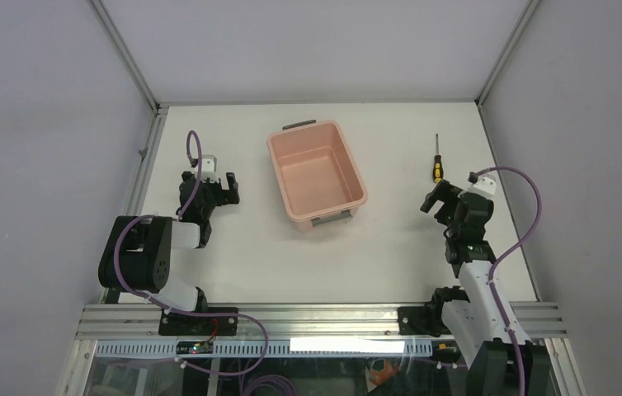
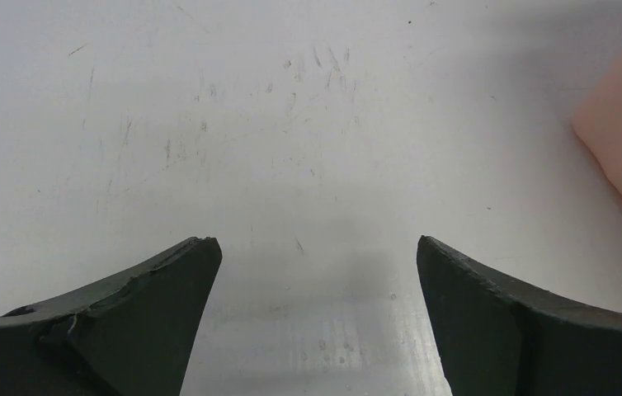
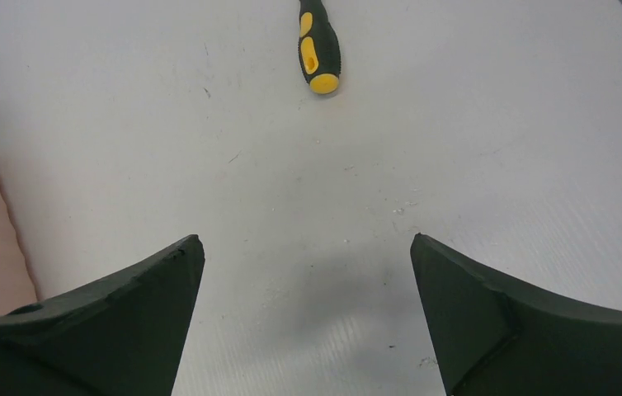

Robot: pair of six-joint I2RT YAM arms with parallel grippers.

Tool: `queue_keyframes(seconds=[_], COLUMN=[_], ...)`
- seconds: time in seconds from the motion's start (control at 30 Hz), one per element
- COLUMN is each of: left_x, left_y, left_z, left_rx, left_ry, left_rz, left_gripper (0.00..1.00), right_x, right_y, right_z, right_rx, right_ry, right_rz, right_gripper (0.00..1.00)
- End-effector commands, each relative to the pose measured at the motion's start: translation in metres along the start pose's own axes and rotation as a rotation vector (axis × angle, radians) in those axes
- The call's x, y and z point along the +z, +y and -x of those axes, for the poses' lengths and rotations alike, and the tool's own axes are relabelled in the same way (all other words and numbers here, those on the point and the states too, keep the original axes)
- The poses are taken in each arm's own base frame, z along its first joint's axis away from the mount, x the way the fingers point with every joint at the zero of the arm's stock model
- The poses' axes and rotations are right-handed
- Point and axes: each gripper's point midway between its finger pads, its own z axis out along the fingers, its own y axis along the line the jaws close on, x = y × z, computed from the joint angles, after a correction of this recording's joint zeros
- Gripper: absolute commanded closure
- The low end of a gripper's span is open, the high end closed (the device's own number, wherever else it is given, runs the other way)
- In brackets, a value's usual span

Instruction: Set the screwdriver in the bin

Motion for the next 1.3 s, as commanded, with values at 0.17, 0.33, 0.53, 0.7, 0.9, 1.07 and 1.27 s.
queue_keyframes(seconds=[0.17,0.33,0.53,0.7,0.9,1.07,1.27], left_x=[-0.001,-0.001,-0.001,-0.001,-0.001,-0.001,-0.001], left_y=[-0.005,-0.006,-0.005,-0.006,-0.005,-0.006,-0.005], left_z=[0.017,0.017,0.017,0.017,0.017,0.017,0.018], left_rx=[-0.016,-0.016,-0.016,-0.016,-0.016,-0.016,-0.016], left_ry=[-0.055,-0.055,-0.055,-0.055,-0.055,-0.055,-0.056], left_rz=[-0.016,-0.017,-0.015,-0.017,-0.016,-0.017,-0.016], left_gripper=[0.01,0.01,0.01,0.01,0.01,0.01,0.01], right_x=[-0.002,0.033,0.099,0.146,0.175,0.195,0.211], right_y=[0.022,0.037,0.021,-0.001,-0.010,-0.015,-0.008], right_z=[0.086,0.118,0.093,0.069,0.026,-0.001,-0.001], right_rx=[-0.028,-0.111,-0.165,-0.214,-0.243,-0.253,-0.238], right_ry=[-0.025,0.162,0.515,0.658,0.776,0.796,0.783], right_rz=[-0.022,-0.042,-0.145,-0.180,-0.144,-0.111,-0.072], right_gripper=[0.01,0.00,0.01,0.03,0.12,0.22,0.72])
